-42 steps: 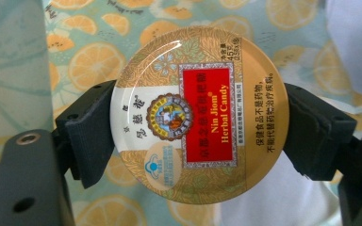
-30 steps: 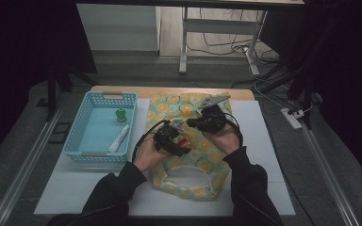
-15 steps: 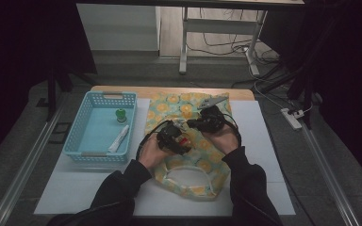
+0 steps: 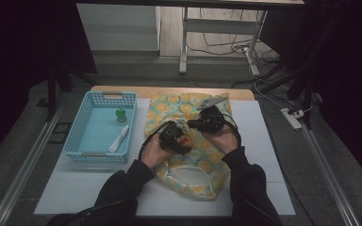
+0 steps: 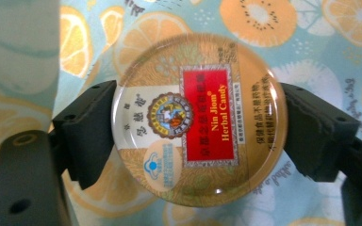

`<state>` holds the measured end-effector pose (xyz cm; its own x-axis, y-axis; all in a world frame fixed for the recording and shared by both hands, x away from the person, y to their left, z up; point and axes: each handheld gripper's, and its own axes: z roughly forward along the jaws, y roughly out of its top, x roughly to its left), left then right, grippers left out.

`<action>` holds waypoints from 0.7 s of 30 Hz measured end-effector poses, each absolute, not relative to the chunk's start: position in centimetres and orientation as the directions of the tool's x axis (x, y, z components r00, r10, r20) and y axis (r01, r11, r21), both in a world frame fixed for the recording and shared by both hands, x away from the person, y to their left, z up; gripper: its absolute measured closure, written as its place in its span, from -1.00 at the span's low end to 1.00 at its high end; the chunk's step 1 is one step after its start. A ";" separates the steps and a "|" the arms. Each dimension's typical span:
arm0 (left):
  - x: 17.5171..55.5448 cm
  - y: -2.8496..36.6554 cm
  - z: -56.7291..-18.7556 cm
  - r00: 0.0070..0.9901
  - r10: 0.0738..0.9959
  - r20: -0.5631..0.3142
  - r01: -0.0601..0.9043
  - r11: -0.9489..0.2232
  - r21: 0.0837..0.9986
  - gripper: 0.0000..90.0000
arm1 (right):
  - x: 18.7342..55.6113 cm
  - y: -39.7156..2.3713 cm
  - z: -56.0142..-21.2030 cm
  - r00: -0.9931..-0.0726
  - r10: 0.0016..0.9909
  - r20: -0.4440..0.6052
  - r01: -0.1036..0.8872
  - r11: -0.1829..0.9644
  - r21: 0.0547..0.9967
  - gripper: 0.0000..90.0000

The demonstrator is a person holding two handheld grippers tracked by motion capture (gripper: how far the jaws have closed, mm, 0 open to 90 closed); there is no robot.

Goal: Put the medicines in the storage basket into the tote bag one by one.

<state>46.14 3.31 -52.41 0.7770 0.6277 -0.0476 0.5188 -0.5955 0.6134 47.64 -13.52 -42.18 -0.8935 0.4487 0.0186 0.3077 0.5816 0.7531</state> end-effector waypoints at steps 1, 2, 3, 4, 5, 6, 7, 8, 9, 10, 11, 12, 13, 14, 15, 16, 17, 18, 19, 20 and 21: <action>46.1 3.4 -52.3 0.776 0.628 -0.053 0.521 -0.591 0.617 -0.65 | 47.6 -13.5 -42.2 -0.893 0.449 0.018 0.307 0.580 0.755 1.00; 46.1 3.5 -52.2 0.776 0.629 -0.055 0.520 -0.587 0.620 -0.67 | 47.7 -13.6 -42.1 -0.893 0.449 0.018 0.306 0.578 0.757 1.00; 46.0 3.5 -52.1 0.775 0.629 -0.055 0.519 -0.586 0.622 -0.69 | 47.7 -13.6 -42.1 -0.894 0.448 0.019 0.305 0.576 0.758 1.00; 46.0 3.6 -51.9 0.778 0.626 -0.051 0.516 -0.590 0.621 -0.70 | 47.6 -13.7 -42.1 -0.893 0.449 0.020 0.306 0.575 0.759 1.00; 45.9 3.6 -51.8 0.779 0.625 -0.053 0.514 -0.586 0.626 -0.72 | 47.6 -13.7 -42.0 -0.893 0.450 0.020 0.307 0.574 0.759 1.00; 45.8 3.7 -51.6 0.782 0.621 -0.052 0.510 -0.591 0.625 -0.72 | 47.6 -13.7 -42.0 -0.893 0.449 0.020 0.305 0.573 0.761 1.00; 45.7 3.8 -51.5 0.784 0.618 -0.054 0.509 -0.590 0.627 -0.74 | 47.6 -13.8 -41.9 -0.893 0.450 0.020 0.304 0.571 0.763 1.00; 45.6 3.9 -51.4 0.786 0.616 -0.058 0.506 -0.587 0.631 -0.74 | 47.6 -13.8 -41.9 -0.893 0.450 0.020 0.304 0.569 0.764 1.00; 45.4 3.9 -51.2 0.786 0.615 -0.065 0.508 -0.582 0.635 -0.75 | 47.6 -13.9 -41.8 -0.893 0.449 0.019 0.303 0.570 0.764 1.00; 45.3 4.1 -51.0 0.785 0.615 -0.076 0.510 -0.572 0.643 -0.76 | 47.6 -13.9 -41.8 -0.893 0.450 0.018 0.302 0.568 0.766 1.00; 45.1 4.2 -50.9 0.786 0.611 -0.094 0.513 -0.560 0.650 -0.77 | 47.7 -13.9 -41.8 -0.893 0.449 0.019 0.301 0.566 0.767 1.00; 45.0 4.3 -50.7 0.788 0.607 -0.103 0.514 -0.556 0.653 -0.78 | 47.7 -14.0 -41.8 -0.893 0.450 0.020 0.302 0.566 0.767 1.00; 44.8 4.4 -50.5 0.787 0.607 -0.110 0.517 -0.551 0.655 -0.79 | 47.7 -14.0 -41.8 -0.893 0.450 0.020 0.302 0.566 0.767 1.00; 44.7 4.6 -50.4 0.787 0.606 -0.119 0.520 -0.545 0.658 -0.80 | 47.7 -14.0 -41.8 -0.893 0.450 0.021 0.303 0.565 0.767 1.00; 44.6 4.8 -50.2 0.787 0.603 -0.130 0.524 -0.543 0.657 -0.82 | 47.6 -14.0 -41.8 -0.892 0.451 0.021 0.304 0.566 0.767 1.00; 44.5 4.9 -50.1 0.788 0.600 -0.137 0.526 -0.542 0.655 -0.84 | 47.7 -14.0 -41.8 -0.893 0.449 0.020 0.302 0.567 0.766 1.00; 44.4 5.1 -50.0 0.790 0.596 -0.145 0.528 -0.540 0.655 -0.87 | 47.6 -14.0 -41.8 -0.894 0.448 0.020 0.301 0.566 0.767 1.00; 44.4 5.2 -49.9 0.791 0.592 -0.157 0.532 -0.538 0.654 -0.89 | 47.6 -14.0 -41.8 -0.894 0.448 0.020 0.301 0.567 0.767 1.00; 44.3 5.4 -49.8 0.791 0.589 -0.168 0.536 -0.533 0.655 -0.91 | 47.6 -14.0 -41.8 -0.894 0.448 0.020 0.301 0.567 0.767 1.00; 44.1 5.6 -49.8 0.790 0.587 -0.177 0.538 -0.525 0.659 -0.93 | 47.6 -14.0 -41.8 -0.894 0.447 0.019 0.300 0.567 0.767 1.00; 44.0 5.8 -49.7 0.792 0.584 -0.179 0.537 -0.527 0.659 -0.95 | 47.6 -14.0 -41.8 -0.894 0.447 0.019 0.300 0.567 0.767 1.00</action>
